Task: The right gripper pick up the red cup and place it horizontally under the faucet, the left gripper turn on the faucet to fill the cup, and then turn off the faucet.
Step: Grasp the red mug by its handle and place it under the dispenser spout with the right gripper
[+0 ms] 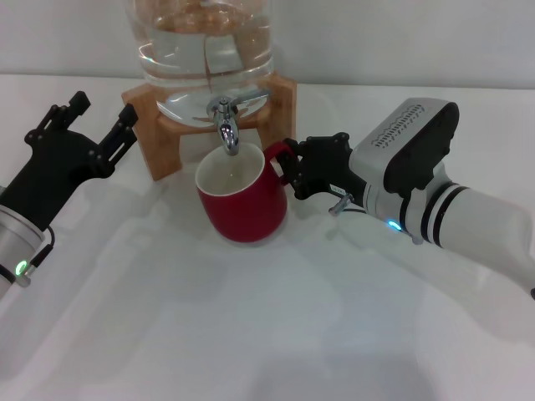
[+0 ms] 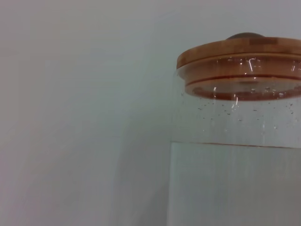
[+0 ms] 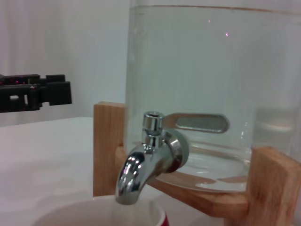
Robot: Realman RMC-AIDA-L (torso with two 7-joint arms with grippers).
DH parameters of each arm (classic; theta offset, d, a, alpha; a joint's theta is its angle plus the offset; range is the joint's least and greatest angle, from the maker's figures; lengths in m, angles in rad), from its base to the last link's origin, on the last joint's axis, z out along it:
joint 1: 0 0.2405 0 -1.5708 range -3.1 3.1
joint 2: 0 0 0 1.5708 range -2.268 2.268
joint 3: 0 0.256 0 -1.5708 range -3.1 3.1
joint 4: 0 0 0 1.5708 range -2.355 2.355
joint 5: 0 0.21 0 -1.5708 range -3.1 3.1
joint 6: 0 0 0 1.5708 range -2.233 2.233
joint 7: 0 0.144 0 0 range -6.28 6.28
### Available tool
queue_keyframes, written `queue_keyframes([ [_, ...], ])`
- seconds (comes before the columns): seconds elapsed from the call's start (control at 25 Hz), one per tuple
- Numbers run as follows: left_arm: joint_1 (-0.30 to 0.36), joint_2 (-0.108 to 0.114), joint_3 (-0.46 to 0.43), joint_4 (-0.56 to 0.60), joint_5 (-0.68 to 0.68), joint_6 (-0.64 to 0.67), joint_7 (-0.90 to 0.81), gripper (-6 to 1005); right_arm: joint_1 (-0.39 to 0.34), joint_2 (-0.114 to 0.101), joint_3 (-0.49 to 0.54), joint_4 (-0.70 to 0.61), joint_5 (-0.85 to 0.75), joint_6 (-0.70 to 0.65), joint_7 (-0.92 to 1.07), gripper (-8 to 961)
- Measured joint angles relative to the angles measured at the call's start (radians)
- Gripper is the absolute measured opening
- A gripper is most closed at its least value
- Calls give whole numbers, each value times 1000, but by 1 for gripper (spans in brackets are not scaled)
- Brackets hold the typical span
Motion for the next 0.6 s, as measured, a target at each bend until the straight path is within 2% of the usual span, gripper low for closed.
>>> queue_keyframes([
  [0.6, 3, -1, 0, 0, 0, -8, 0, 757, 6, 0, 16, -3, 4, 16, 22, 139],
])
